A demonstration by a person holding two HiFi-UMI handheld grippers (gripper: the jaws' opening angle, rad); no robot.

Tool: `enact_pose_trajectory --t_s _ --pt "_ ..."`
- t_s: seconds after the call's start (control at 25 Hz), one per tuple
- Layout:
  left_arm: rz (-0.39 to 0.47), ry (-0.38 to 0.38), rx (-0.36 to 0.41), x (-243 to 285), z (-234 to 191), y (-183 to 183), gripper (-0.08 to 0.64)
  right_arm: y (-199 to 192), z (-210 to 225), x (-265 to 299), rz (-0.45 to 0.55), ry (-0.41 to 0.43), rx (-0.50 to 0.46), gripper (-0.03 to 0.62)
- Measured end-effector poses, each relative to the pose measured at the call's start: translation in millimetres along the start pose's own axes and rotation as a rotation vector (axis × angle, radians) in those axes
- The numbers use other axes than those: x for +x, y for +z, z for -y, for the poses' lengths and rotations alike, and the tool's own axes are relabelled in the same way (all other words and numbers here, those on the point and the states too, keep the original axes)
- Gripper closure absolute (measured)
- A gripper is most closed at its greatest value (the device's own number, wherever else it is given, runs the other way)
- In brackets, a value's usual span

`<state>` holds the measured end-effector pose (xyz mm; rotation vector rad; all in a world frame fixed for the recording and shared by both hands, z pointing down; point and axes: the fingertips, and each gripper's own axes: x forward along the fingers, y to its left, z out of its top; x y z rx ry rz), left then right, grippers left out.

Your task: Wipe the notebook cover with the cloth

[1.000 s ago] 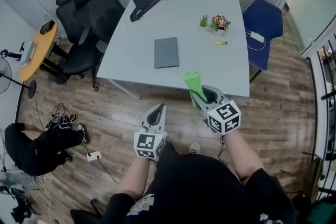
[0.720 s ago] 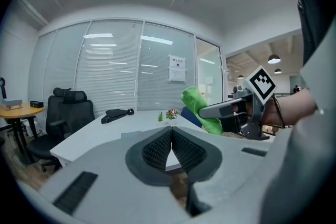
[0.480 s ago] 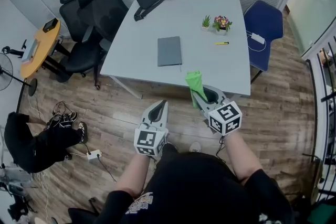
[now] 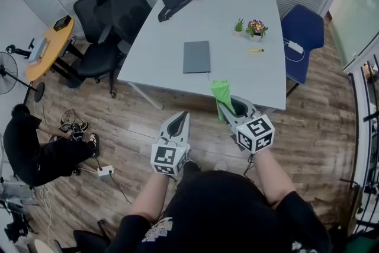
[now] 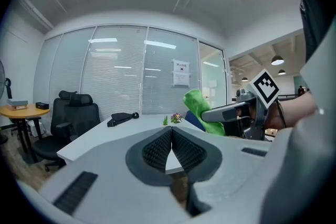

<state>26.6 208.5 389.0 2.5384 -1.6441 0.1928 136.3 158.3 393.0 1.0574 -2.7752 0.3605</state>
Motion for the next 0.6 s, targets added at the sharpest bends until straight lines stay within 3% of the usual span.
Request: enact_pose_trajectory --t_s 0.6 --pt "-0.004 -0.001 -0.007 11.9 18.0 -3.8 0.554 -4.8 13.6 -10.2 0.003 0.009 0.009 0.483"
